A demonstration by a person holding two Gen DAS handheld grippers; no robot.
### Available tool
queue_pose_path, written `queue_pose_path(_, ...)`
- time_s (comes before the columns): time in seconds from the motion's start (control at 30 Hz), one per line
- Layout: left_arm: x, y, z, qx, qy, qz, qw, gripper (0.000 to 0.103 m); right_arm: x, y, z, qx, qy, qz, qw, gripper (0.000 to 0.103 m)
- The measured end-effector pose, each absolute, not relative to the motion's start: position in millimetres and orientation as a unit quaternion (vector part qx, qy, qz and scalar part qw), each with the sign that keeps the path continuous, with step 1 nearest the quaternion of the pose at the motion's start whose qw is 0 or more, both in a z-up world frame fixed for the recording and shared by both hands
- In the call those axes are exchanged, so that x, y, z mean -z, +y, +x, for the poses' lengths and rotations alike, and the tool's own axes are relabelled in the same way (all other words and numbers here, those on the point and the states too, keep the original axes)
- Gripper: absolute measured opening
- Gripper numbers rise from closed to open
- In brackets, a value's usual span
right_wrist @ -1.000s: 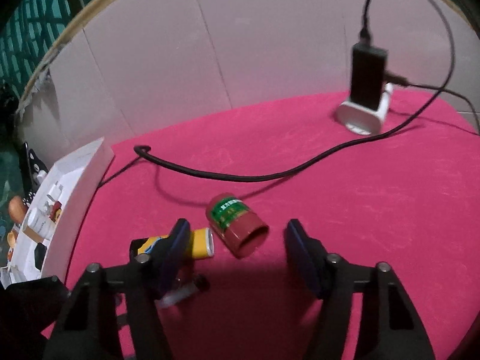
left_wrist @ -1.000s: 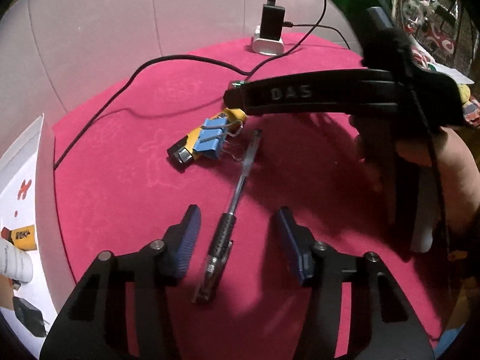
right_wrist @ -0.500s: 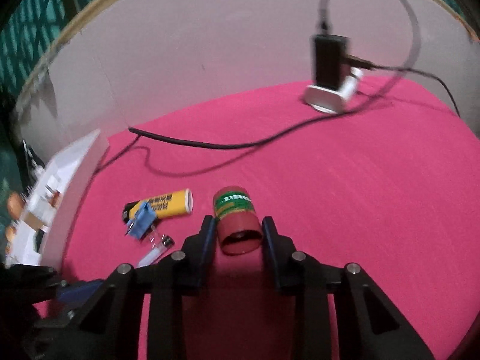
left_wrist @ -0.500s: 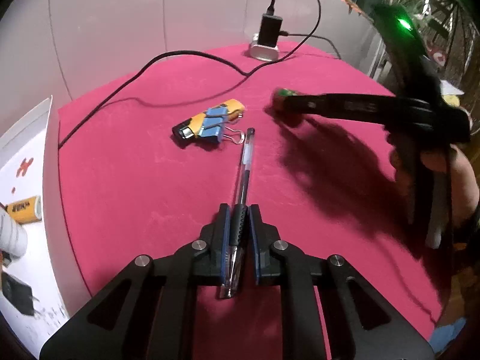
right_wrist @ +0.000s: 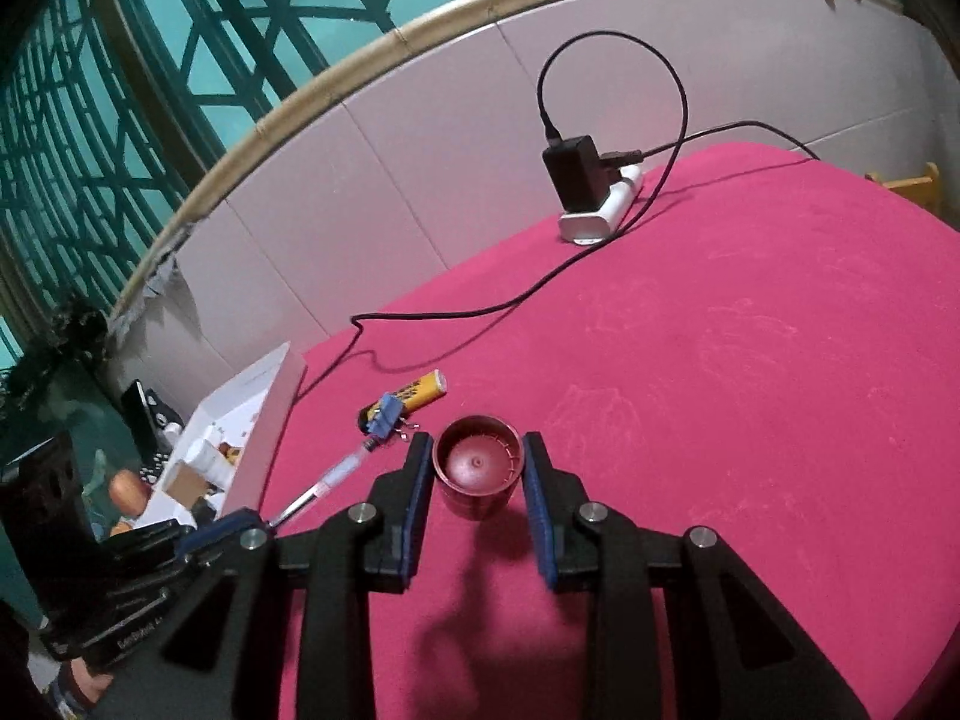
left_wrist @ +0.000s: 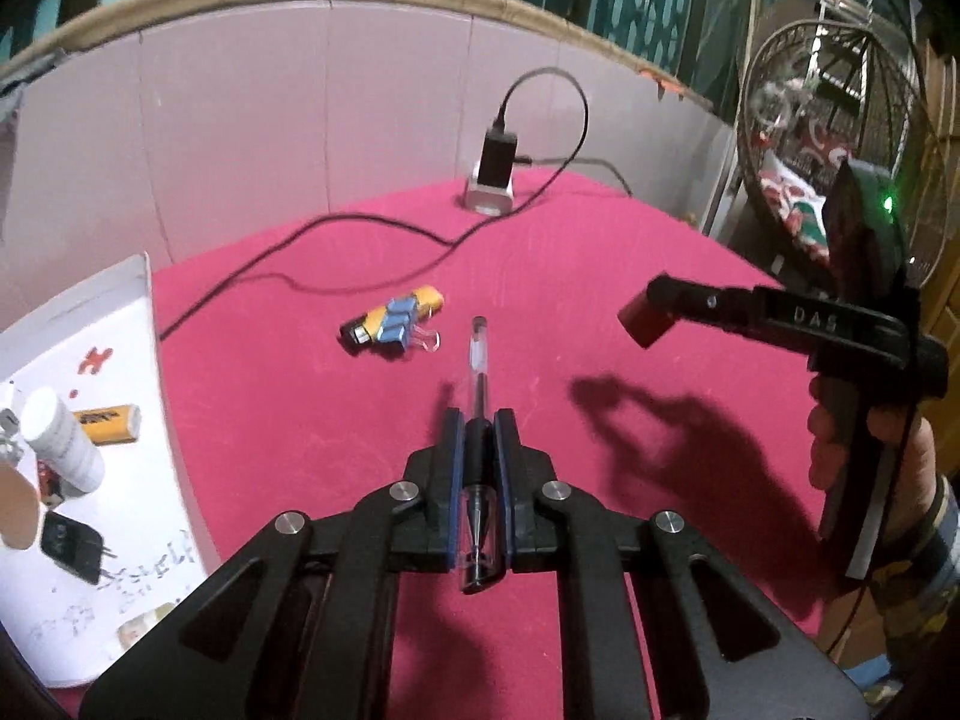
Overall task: Organize rigid objects
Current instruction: 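Grasp the clear pen with the left gripper while the right gripper grasps the red-capped jar, then carry the pen and red-capped jar over the tray with both grippers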
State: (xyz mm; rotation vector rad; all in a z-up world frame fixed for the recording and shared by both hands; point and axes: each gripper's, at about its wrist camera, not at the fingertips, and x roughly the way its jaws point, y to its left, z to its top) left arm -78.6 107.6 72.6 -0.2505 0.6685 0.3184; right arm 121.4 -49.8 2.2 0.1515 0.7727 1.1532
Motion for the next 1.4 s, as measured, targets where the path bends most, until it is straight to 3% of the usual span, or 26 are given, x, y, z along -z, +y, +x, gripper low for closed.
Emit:
queue_pose_path(0.63,-114.7,106.6,-124.8,-0.189,0.261,-0.12,0.939,0.009,-46.2,-51.7,74.9,-0.574,0.298,0.044,0.761,0.028)
queue_pose_path(1.4,-129.0,135.7,-180.4,-0.225,0.207,-0.16,0.939,0.009,-73.3,-19.0,29.8,-0.607,0.27,-0.009,0.747,0.028)
